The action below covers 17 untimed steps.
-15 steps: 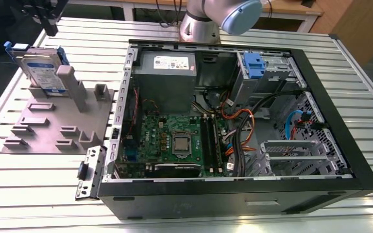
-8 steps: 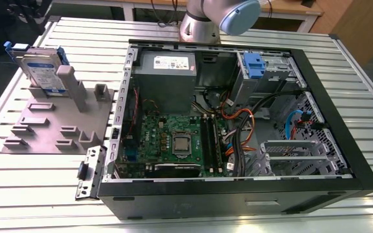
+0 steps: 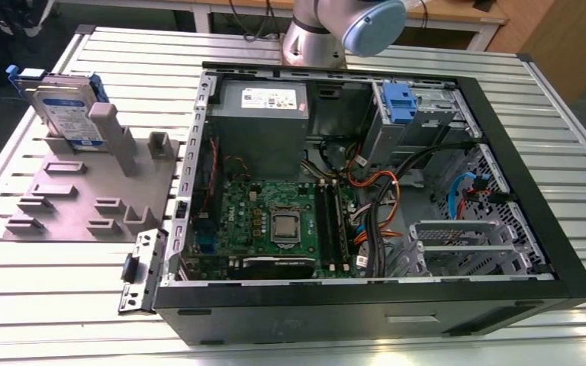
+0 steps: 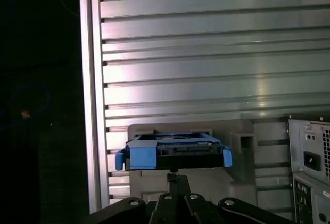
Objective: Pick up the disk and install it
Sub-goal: 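Reach for the disk, then pick up the disk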
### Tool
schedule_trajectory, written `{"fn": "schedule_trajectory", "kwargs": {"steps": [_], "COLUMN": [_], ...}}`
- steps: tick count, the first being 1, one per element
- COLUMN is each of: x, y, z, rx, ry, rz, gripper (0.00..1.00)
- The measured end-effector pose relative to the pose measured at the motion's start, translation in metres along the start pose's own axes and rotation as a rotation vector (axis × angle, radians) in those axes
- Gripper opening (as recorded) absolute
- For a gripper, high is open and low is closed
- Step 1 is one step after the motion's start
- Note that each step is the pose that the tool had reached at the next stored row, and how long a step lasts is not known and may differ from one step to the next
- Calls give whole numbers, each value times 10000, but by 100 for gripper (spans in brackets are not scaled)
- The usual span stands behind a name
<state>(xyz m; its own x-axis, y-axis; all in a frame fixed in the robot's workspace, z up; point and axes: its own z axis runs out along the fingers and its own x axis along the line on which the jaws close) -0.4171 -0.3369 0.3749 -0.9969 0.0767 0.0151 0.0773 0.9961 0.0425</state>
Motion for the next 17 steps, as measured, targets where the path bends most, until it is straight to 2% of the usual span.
{"fn": "schedule_trajectory", "kwargs": {"steps": [5,7,17], "x": [181,223,238], "y": [-3,-5,-6], "z": [18,23,24], "rx": [1,1,2], "ry": [9,12,14], "rz": [2,1,1], "gripper": [11,11,11]}}
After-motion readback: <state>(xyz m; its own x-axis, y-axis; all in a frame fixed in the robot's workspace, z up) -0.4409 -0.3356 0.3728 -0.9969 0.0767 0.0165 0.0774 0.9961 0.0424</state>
